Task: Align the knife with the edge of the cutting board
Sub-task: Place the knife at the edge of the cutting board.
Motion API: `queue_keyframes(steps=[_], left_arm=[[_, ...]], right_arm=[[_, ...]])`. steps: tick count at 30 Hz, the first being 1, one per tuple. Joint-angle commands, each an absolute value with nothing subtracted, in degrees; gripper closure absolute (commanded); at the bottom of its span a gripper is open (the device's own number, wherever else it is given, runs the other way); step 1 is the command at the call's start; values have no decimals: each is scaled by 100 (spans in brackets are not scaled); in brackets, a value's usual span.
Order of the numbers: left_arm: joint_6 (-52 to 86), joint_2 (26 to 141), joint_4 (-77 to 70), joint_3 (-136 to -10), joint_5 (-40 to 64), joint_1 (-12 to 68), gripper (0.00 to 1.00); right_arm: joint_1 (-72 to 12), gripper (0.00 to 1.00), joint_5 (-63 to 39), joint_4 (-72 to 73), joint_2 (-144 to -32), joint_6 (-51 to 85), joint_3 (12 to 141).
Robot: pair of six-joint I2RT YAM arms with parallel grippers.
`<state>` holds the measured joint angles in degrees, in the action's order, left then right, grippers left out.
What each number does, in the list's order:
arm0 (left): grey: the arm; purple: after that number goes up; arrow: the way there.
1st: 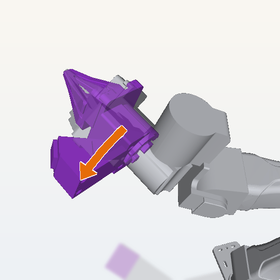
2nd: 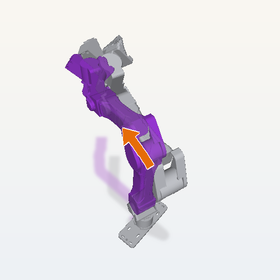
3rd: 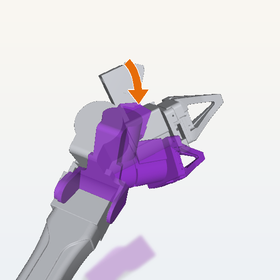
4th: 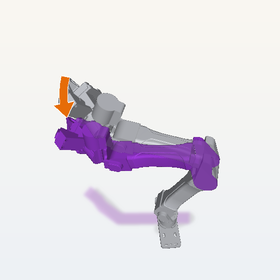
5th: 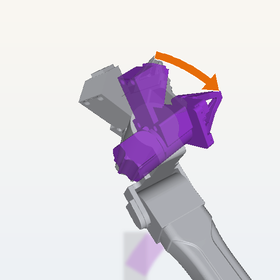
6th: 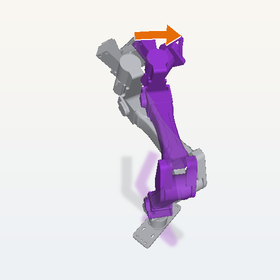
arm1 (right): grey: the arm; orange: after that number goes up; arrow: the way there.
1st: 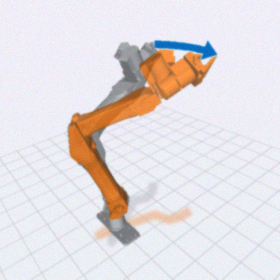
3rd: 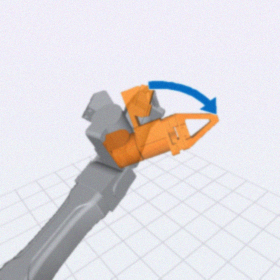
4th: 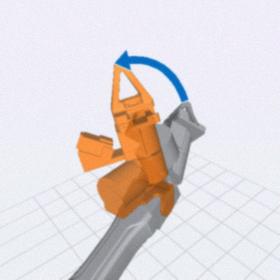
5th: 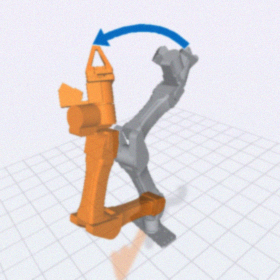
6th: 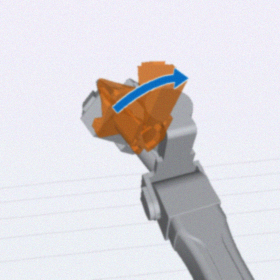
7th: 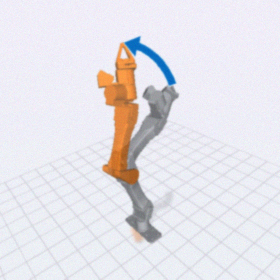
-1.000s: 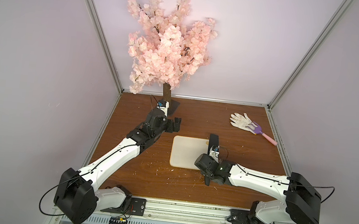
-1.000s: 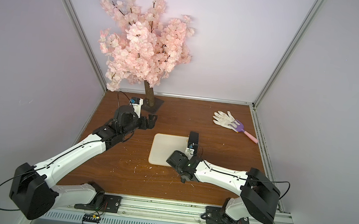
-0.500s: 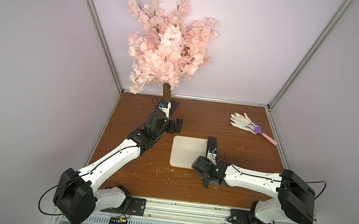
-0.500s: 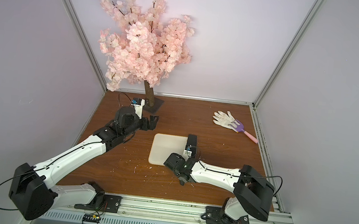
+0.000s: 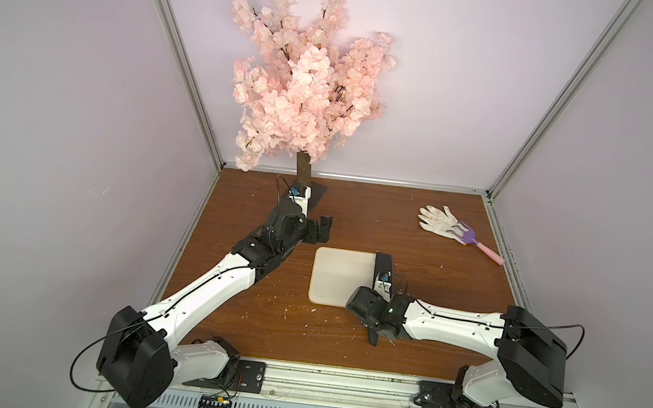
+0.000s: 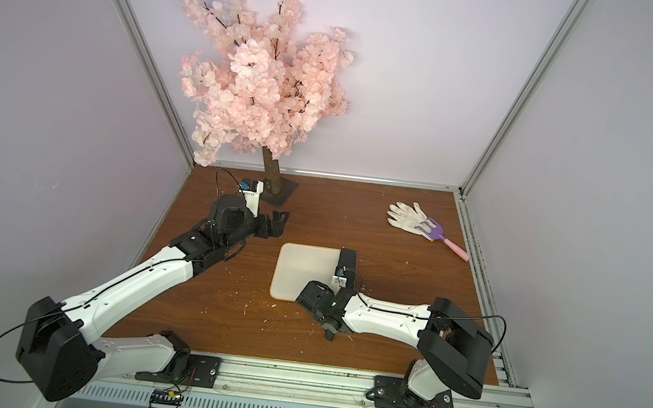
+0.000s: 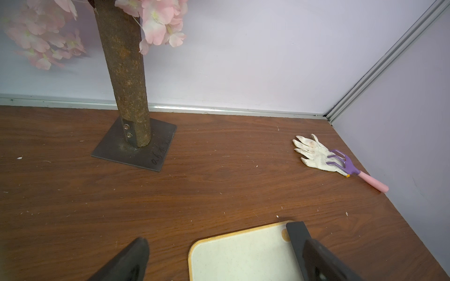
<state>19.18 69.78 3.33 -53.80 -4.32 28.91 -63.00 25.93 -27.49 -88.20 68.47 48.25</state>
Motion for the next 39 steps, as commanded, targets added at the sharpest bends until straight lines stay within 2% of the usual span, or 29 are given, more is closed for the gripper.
queue_keyframes(steps=[1,39], left_arm=[[1837,6871,233,-5335,-510,2936,0],[1781,6818,237,-5313,-657,2936,0]], right_arm=[[-6337,100,2769,-2706,-8870,6853,4996],[-5977,100,2760,-2620,-9217,6369,5108]])
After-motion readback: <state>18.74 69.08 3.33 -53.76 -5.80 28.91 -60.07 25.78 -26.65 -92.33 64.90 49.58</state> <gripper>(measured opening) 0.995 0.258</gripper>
